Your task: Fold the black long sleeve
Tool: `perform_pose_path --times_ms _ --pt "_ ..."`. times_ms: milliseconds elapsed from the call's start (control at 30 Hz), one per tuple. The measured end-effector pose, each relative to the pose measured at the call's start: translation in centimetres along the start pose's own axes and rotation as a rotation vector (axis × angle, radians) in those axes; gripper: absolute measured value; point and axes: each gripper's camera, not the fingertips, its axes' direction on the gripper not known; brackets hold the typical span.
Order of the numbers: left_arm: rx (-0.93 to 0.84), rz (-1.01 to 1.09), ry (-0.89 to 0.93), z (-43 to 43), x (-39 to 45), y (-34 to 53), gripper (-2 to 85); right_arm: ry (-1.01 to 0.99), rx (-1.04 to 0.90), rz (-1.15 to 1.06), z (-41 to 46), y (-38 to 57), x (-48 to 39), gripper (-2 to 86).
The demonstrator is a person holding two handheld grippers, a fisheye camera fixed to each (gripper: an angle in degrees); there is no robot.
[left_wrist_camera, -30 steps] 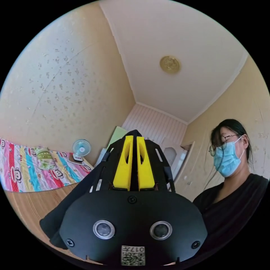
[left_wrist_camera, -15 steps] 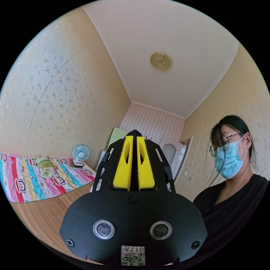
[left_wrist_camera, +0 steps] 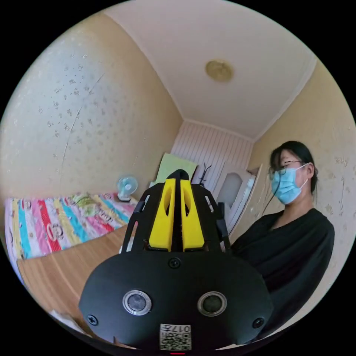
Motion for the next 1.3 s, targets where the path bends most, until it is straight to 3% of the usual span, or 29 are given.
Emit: perform_pose_path --times_ms 67,200,333,500,633,733,833,900,933,1000,1033,1100,1233,1300 --pt "-0.049 -0.081 -0.053 -1.2 -1.0 2.7 -0.4 0.079 0.013 -0.042 -0.9 -1.2 -2.2 3.5" --pt "0.037 0.013 -0.066 -2.9 2.1 5.2 -0.5 0.195 0.189 -0.07 -3.9 -2.5 -7.6 3.5" --pt "0.259 0.112 -0.113 -5.3 7.8 4.3 -0.4 0.258 0.493 -0.126 -9.2 -3.3 -12.5 3.6" --pt "0.545 0.228 -0.285 -7.9 15.5 1.6 -0.3 0.173 0.841 -0.358 -13.6 -4.1 -16.4 3.8" --pt "0.695 0.338 -0.445 -8.7 18.3 -1.3 -0.1 0.24 0.899 -0.418 -12.6 -6.3 -16.9 3.8" --pt "0.687 0.258 -0.498 -8.5 14.4 -5.0 0.1 0.264 0.826 -0.419 -8.8 -9.9 -14.6 3.9" --pt "0.628 0.19 -0.638 -6.6 6.3 -9.9 0.6 0.33 0.635 -0.405 -0.7 -15.7 -10.1 4.1" --pt "0.52 0.176 -0.777 -4.0 -1.0 -14.0 1.3 0.421 0.394 -0.4 10.0 -21.5 -4.2 4.5" --pt "0.403 0.159 -0.867 -1.7 -7.1 -16.7 2.1 0.438 0.324 -0.392 13.1 -22.9 -2.3 4.6" --pt "0.161 0.079 -0.962 2.0 -18.2 -19.2 3.8 0.479 -0.074 -0.261 25.8 -27.6 6.4 5.0" --pt "-0.012 -0.073 -0.988 3.5 -25.8 -19.5 5.0 0.477 -0.198 -0.244 28.8 -28.2 8.4 4.6" --pt "-0.261 -0.297 -1.014 4.8 -35.0 -17.1 6.5 0.487 -0.634 -0.177 38.2 -26.9 15.9 2.7" --pt "-0.644 -0.58 -1.012 3.9 -45.6 -2.7 5.9 0.47 -1.075 0.008 44.3 -17.1 25.2 2.0" --pt "-0.857 -0.719 -0.977 2.9 -48.1 5.9 5.6 0.425 -1.335 0.18 44.7 -7.2 30.4 1.5"
